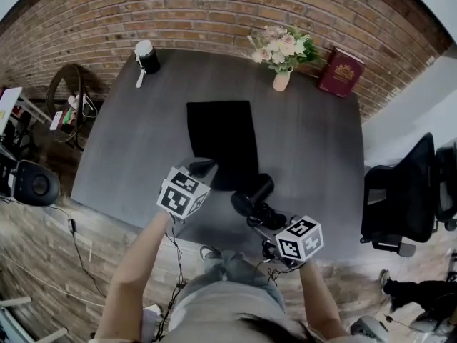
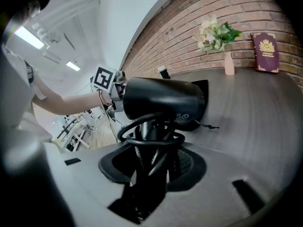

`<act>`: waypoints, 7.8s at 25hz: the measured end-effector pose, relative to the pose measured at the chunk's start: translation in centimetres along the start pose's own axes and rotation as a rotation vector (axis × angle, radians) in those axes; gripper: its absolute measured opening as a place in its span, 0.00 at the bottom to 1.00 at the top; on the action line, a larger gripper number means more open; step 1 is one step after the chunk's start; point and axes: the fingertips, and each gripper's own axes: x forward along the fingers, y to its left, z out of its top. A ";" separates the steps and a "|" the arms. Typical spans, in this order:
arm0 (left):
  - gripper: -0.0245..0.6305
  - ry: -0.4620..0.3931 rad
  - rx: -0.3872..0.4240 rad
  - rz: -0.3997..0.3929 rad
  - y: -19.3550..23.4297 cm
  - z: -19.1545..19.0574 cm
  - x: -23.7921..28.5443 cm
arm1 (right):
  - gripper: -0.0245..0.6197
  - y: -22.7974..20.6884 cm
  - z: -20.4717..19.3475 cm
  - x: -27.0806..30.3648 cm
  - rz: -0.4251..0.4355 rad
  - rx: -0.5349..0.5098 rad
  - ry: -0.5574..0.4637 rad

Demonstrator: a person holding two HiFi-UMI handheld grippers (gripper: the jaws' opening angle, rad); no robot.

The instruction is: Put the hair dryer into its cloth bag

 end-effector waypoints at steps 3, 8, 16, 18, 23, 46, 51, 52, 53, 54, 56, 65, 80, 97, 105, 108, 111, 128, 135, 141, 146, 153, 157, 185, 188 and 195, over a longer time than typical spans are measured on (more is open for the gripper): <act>0.06 -0.004 0.007 -0.001 -0.3 0.1 0.0 | 0.28 0.9 -0.6 0.9 0.048 -0.020 0.045; 0.07 -0.019 0.014 -0.004 -0.3 0.2 -0.2 | 0.28 1.7 -1.3 2.3 0.118 -0.043 0.115; 0.07 -0.030 -0.009 -0.036 -0.6 -0.4 -0.8 | 0.28 3.0 -2.5 5.0 0.205 -0.068 0.208; 0.07 -0.031 -0.009 -0.049 -0.8 -0.5 -0.9 | 0.28 2.7 -2.6 5.7 0.192 -0.061 0.230; 0.07 -0.026 0.013 -0.075 -1.2 -0.6 -0.9 | 0.28 1.3 -2.1 7.0 0.110 -0.057 0.273; 0.07 -0.082 -0.007 -0.225 -3.8 0.3 -1.3 | 0.28 -5.1 3.7 11.0 -0.239 0.126 0.197; 0.06 -0.097 -0.048 -0.262 -4.4 0.5 -1.1 | 0.28 -6.6 5.4 12.0 -0.266 0.140 0.169; 0.07 -0.097 -0.055 -0.266 -4.4 0.5 -1.1 | 0.28 -6.8 5.8 12.2 -0.273 0.141 0.157; 0.06 -0.097 -0.062 -0.268 -4.3 0.5 -1.1 | 0.28 -7.0 6.3 12.3 -0.282 0.140 0.142; 0.07 -0.096 -0.068 -0.266 -4.2 0.3 -1.1 | 0.28 -7.2 6.7 12.5 -0.290 0.137 0.129; 0.06 -0.094 -0.081 -0.258 -3.9 0.1 -1.0 | 0.28 -7.7 7.2 12.8 -0.305 0.130 0.110; 0.07 -0.063 -0.141 -0.244 -3.3 -1.8 -0.3 | 0.28 -8.9 7.3 14.2 -0.324 0.155 0.083; 0.07 -0.066 -0.185 -0.208 -2.7 -2.7 -0.2 | 0.47 -8.0 7.2 12.9 -0.235 0.187 0.031; 0.07 -0.088 -0.215 -0.168 -2.8 -3.5 -0.2 | 0.47 -6.3 1.7 10.5 -0.258 0.154 0.126; 0.06 -0.092 -0.218 -0.170 -2.7 -3.3 -0.1 | 0.39 -6.2 1.6 12.1 -0.267 0.030 0.214; 0.07 -0.092 -0.223 -0.171 -2.8 -3.3 -0.2 | 0.35 -6.1 1.6 12.2 -0.256 0.040 0.205; 0.07 -0.090 -0.219 -0.181 -3.1 -3.2 -0.2 | 0.33 -5.9 2.1 11.8 -0.201 0.108 0.111; 0.07 -0.116 -0.170 -0.236 -4.6 -1.7 -1.5 | 0.32 -5.2 8.8 10.6 -0.025 0.478 -0.386; 0.07 -0.131 -0.184 -0.260 -4.7 -1.1 -1.5 | 0.32 -7.0 11.2 11.9 -0.043 0.471 -0.428; 0.07 -0.142 -0.215 -0.261 -4.4 -0.8 -1.0 | 0.31 -8.6 13.3 12.7 -0.063 0.446 -0.460; 0.06 -0.140 -0.251 -0.257 -4.0 -1.3 -0.5 | 0.31 -9.0 13.5 14.0 -0.070 0.408 -0.444; 0.06 -0.121 -0.294 -0.230 -3.3 -2.9 -0.3 | 0.36 -9.5 11.7 15.9 -0.169 0.321 -0.255; 0.07 -0.127 -0.303 -0.226 -2.9 -2.8 -0.5 | 0.39 -9.6 11.5 14.8 -0.188 0.325 -0.257; 0.07 0.119 -0.168 -0.227 -5.6 -7.8 2.9 | 0.38 -10.7 2.4 0.7 -0.406 0.391 -0.259; 0.07 0.138 -0.158 -0.206 -5.4 -8.7 2.9 | 0.37 -10.6 1.3 -0.4 -0.434 0.395 -0.264; 0.07 0.077 -0.172 -0.169 -5.7 -8.8 1.9 | 0.35 -10.1 0.8 -2.3 -0.489 0.362 -0.289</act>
